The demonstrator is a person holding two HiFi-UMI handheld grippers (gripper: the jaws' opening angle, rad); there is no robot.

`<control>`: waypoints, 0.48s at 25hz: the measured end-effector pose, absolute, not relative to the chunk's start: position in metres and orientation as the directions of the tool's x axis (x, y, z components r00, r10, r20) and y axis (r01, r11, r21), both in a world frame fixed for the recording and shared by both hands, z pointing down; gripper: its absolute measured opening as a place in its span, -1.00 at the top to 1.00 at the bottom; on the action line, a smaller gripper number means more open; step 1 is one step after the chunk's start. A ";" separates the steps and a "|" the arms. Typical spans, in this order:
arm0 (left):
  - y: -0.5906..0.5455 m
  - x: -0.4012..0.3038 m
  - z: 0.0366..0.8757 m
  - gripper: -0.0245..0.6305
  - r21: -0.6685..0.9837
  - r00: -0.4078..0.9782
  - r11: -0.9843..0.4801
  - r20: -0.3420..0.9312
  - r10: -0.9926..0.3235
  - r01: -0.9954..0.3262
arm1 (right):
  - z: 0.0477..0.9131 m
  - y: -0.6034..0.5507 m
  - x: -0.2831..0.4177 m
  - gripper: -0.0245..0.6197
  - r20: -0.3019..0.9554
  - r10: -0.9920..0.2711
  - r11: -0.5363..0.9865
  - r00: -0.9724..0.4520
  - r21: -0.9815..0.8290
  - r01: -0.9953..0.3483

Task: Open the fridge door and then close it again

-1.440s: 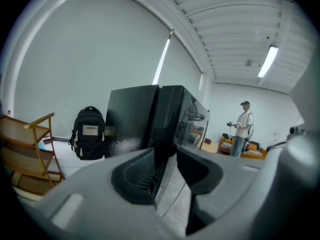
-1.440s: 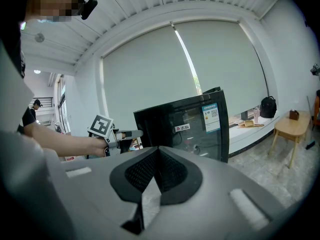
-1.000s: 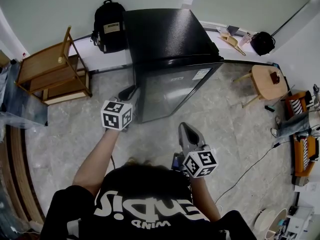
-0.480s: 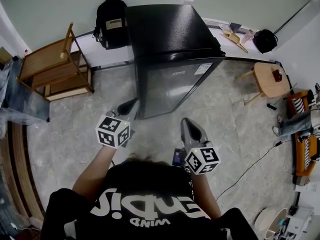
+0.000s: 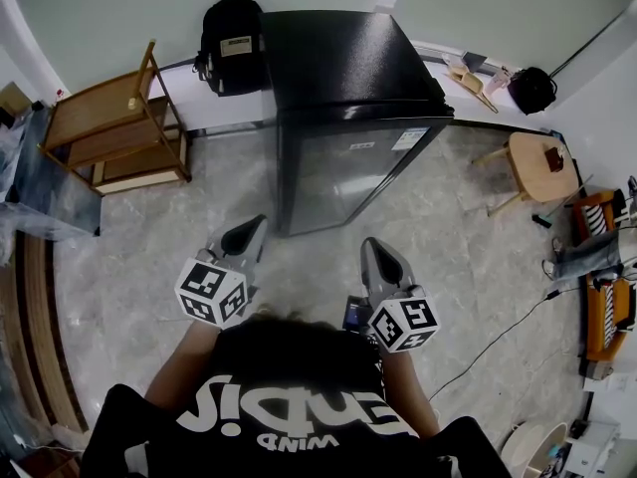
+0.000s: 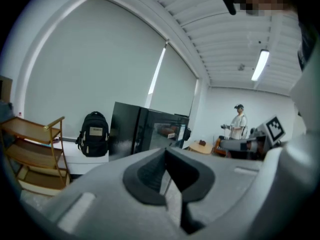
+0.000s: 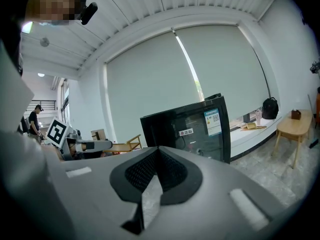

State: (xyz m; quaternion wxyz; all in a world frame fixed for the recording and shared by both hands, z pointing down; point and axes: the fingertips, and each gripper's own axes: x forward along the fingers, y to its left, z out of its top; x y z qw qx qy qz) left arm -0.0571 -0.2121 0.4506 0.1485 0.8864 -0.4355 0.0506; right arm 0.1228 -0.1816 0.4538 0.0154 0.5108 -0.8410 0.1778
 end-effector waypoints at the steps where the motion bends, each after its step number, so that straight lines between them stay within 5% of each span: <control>1: -0.208 -0.060 0.451 0.93 0.210 0.611 -0.574 0.220 -0.761 -0.791 | 0.454 -0.180 0.121 0.93 0.208 -0.852 0.418 -0.481 -0.284 -0.863; 12: -0.184 -0.077 0.449 0.92 0.210 0.573 -0.536 0.207 -0.793 -0.818 | 0.451 -0.168 0.105 0.93 0.202 -0.842 0.438 -0.501 -0.288 -0.852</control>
